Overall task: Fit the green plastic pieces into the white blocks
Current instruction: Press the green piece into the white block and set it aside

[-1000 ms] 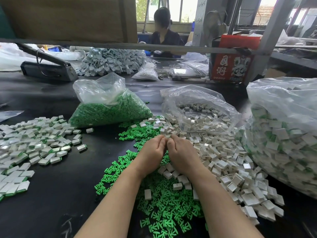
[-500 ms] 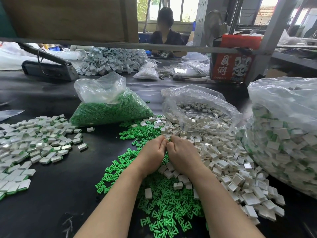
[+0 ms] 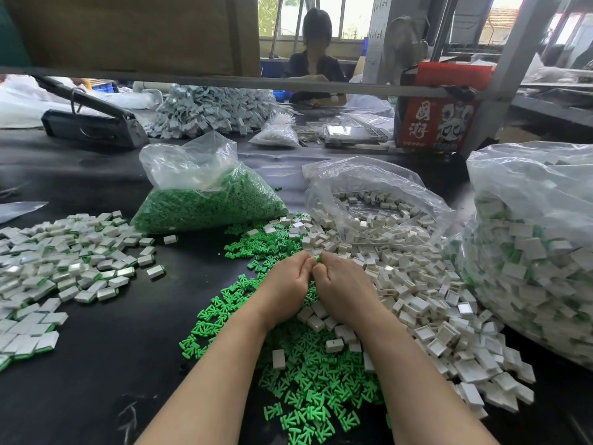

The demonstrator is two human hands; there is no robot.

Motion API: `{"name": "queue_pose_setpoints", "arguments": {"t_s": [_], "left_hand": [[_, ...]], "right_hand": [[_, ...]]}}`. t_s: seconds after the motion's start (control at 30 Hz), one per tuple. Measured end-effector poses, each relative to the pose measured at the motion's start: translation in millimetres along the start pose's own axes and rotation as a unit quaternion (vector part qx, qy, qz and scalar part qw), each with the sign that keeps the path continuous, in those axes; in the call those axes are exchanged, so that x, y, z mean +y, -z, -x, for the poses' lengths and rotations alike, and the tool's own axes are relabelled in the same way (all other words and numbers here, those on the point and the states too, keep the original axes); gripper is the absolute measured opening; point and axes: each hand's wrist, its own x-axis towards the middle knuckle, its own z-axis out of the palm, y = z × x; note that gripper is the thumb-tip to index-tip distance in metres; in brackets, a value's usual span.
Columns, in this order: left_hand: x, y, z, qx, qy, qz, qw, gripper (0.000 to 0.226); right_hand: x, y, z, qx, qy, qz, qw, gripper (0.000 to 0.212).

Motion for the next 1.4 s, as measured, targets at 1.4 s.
{"name": "queue_pose_setpoints", "arguments": {"t_s": [1.4], "left_hand": [[-4,16,6,-0.079,0.007,0.239,0.968,0.028]], "right_hand": [[7,15,0,-0.052,-0.028,-0.408,0.911,0.041]]}}
